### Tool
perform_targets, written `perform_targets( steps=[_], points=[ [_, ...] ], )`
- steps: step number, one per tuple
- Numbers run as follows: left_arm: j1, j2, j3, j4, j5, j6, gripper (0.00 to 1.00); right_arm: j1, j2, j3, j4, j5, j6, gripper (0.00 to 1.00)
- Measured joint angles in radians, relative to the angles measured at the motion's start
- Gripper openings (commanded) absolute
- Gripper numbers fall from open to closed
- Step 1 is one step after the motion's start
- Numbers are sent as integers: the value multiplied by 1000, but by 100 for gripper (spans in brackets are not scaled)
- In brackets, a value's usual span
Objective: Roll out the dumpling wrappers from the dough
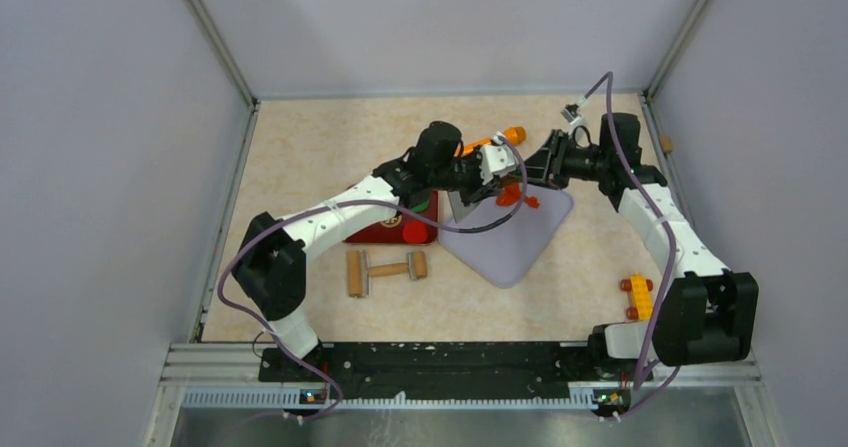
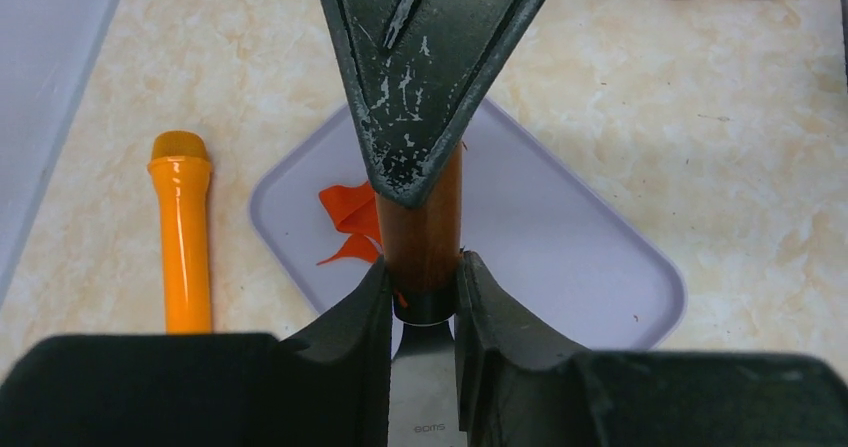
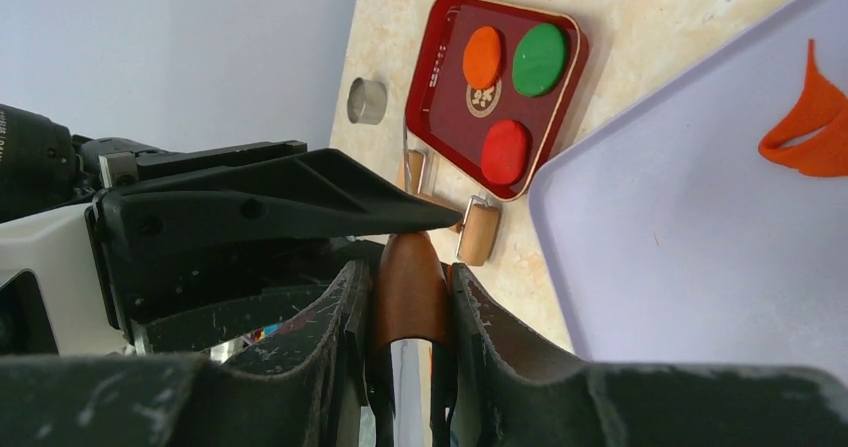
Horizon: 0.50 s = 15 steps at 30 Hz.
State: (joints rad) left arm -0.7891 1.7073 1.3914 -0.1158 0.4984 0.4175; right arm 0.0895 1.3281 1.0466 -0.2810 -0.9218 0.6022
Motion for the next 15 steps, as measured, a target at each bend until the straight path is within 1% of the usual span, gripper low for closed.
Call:
perform_targets(
  steps=[1, 2, 3, 5, 8, 11, 15],
  points=[
    [0, 3, 2, -8, 7, 3, 0, 0, 0, -3, -5, 1, -5, 20],
    [0, 4, 2, -15, 11, 5, 0, 0, -2, -7, -11, 0, -8, 34],
    [-1, 4, 2, -27, 18, 6, 0, 0, -4, -12, -19, -4, -13, 43],
    [-3, 3, 2, -49, 27, 19, 0, -9, -11, -22, -37, -20, -28, 57],
    [-4, 2, -14, -123, 37, 58, 0, -35, -27, -26, -69, -38, -55, 70],
    [8, -11, -85, -180, 59, 96, 0, -99, -48, -30, -87, -33, -83, 79],
    [42, -16, -195, -309, 116, 132, 0, -183, -64, -41, -111, 11, -113, 81]
  ],
)
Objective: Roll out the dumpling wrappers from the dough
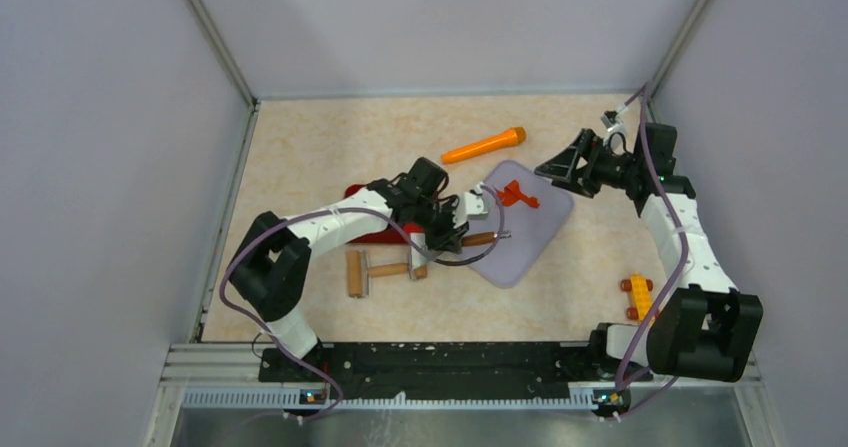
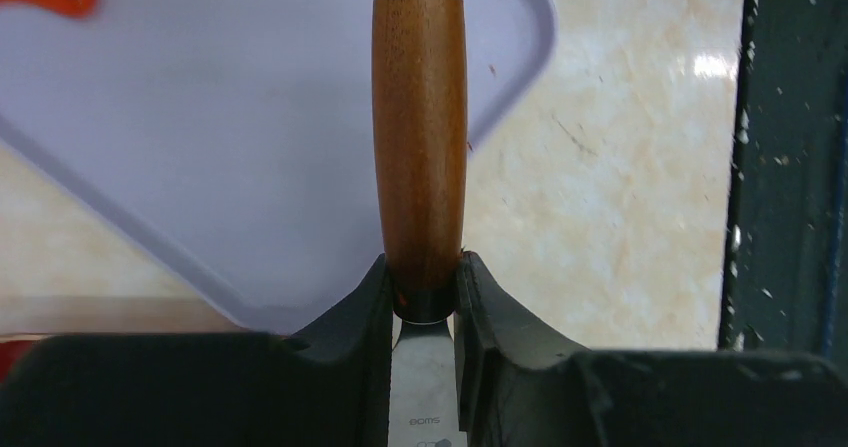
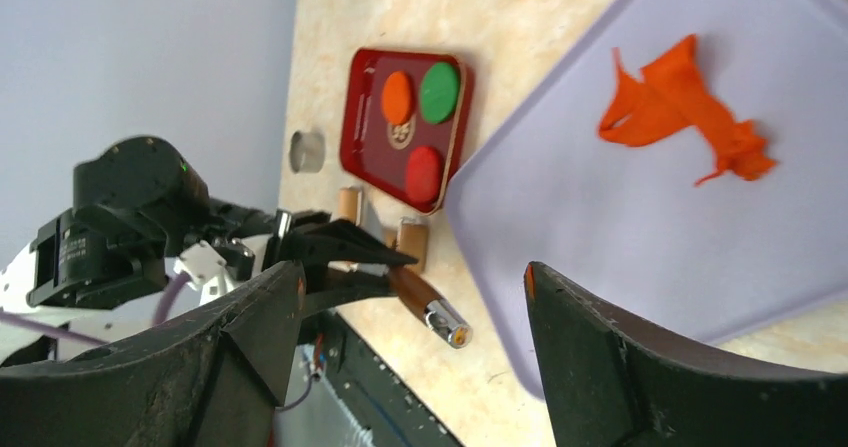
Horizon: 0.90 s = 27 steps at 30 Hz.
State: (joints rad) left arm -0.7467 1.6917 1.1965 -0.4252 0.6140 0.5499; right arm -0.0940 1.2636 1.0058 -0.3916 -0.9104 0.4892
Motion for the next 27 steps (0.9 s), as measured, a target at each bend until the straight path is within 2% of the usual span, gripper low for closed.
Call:
perform_targets(
  steps=[4, 8, 13, 14, 17, 20, 23, 27],
  points=[
    [5, -10, -91, -25, 24, -18, 0, -21, 0, 0, -23, 58, -30, 82],
    [-37, -69, -232, -24, 31, -53, 0, -21, 0, 0, -44, 105, -66, 82],
    [-87, -102, -324, -10, 33, -106, 0, -21, 0, 0, -60, 138, -106, 82],
    [-99, -102, -332, -2, 26, -119, 2, -21, 0, 0, -67, 143, -114, 82],
    [-125, -98, -336, 35, 5, -166, 25, -21, 0, 3, -90, 154, -137, 82],
    [-138, -75, -326, 71, -16, -216, 39, -21, 0, 10, -114, 164, -161, 82],
    [-140, -48, -293, 57, -33, -237, 48, -21, 0, 31, -150, 175, -185, 82],
    [-104, -59, -217, -16, -17, -179, 53, -21, 1, 108, -213, 192, -232, 84]
  ],
)
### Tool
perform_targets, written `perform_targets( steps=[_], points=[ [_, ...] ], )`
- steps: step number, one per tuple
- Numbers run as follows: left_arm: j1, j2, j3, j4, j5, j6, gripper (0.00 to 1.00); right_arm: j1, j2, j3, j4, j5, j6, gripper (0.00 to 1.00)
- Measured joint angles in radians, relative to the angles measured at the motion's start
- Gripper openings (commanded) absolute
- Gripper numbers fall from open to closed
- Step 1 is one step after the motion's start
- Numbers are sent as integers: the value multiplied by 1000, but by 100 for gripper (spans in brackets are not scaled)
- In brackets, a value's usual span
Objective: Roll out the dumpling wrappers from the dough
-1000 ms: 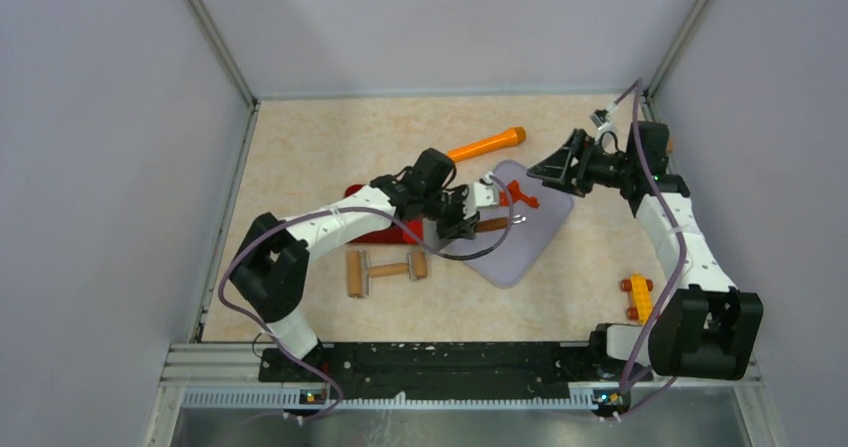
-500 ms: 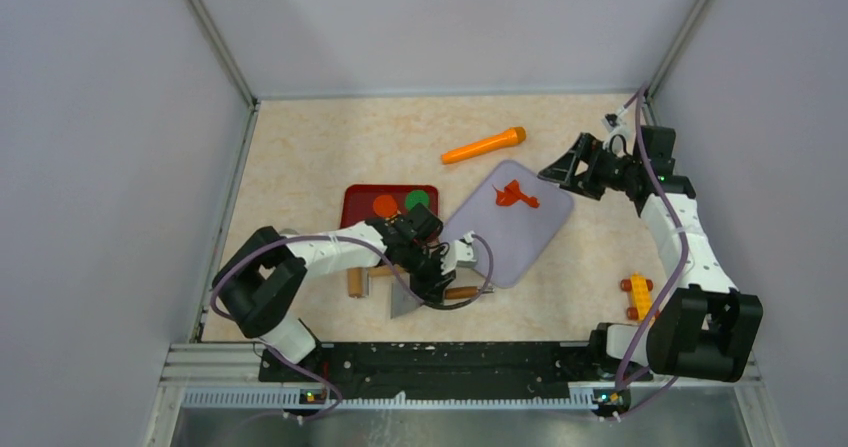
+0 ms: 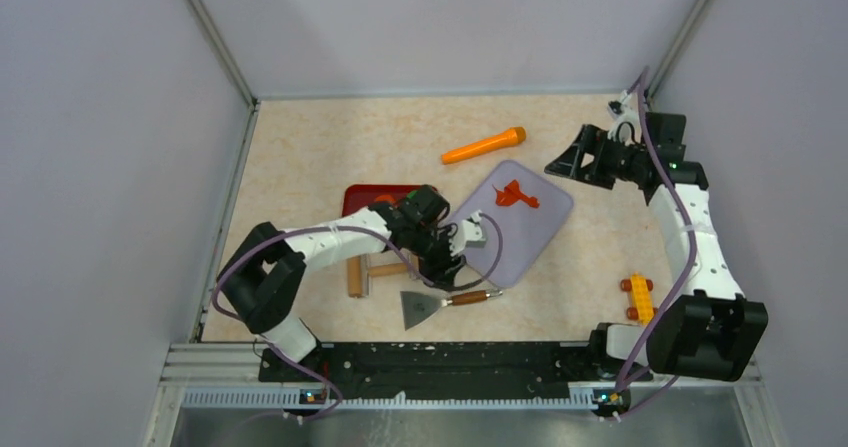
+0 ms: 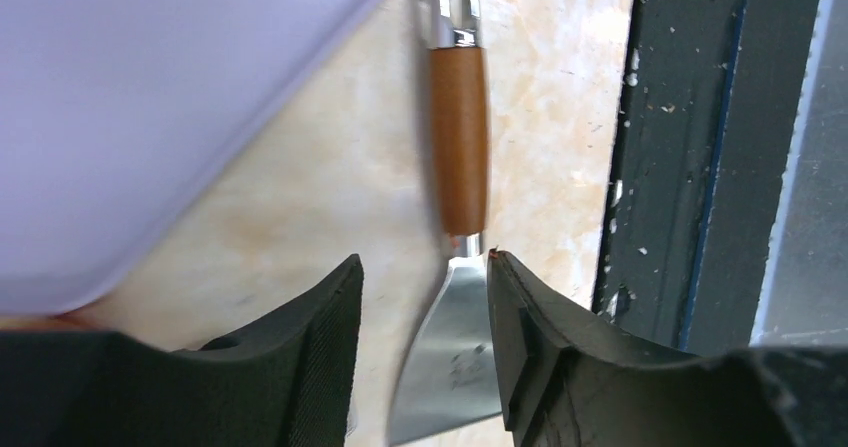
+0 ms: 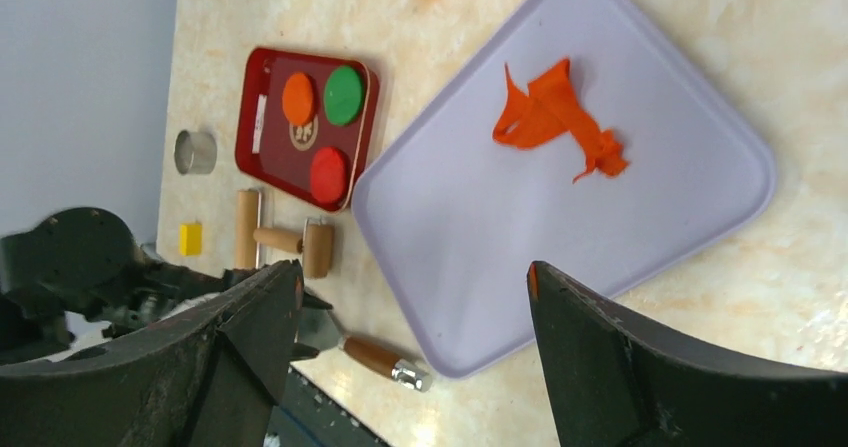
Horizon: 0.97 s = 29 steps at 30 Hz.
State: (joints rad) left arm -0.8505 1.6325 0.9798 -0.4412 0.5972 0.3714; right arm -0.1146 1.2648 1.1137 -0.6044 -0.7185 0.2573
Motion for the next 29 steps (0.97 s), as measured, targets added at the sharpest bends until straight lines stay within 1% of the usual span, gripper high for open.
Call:
perform_targets(
  steps=[2, 5, 8, 10, 11, 12, 13, 14, 15, 18, 20, 24, 29],
  points=[
    [45, -15, 51, -59, 21, 51, 54, 0, 2, 52, -32, 15, -32, 85],
    [143, -36, 171, -148, 40, 109, 55, 0, 10, 141, -85, 45, -94, 86],
    [248, -54, 305, -172, 54, 92, 56, 0, 21, 214, -129, 94, -147, 90],
    [307, -66, 373, -158, 52, 43, 61, 0, 27, 251, -146, 151, -160, 91],
    [337, -77, 398, -137, 32, 3, 64, 0, 29, 270, -153, 198, -161, 92],
    [365, -91, 412, -108, -9, -43, 73, 0, 30, 282, -156, 236, -159, 92],
    [386, -105, 419, -81, -59, -80, 84, 0, 31, 294, -155, 290, -155, 92],
    [405, -121, 423, -52, -140, -123, 92, 0, 32, 301, -153, 330, -150, 92],
    [418, -132, 426, -31, -205, -147, 98, 0, 32, 307, -148, 389, -142, 93],
    [473, -145, 470, 8, -416, -246, 99, 0, 32, 309, -114, 550, -121, 93],
    [511, -142, 510, 13, -488, -282, 99, 0, 32, 307, -82, 638, -107, 93],
    [590, -141, 583, 13, -566, -357, 99, 0, 32, 307, -28, 726, -71, 94],
    [621, -141, 570, -33, -592, -394, 99, 0, 50, 314, 13, 737, -43, 95]
  ],
)
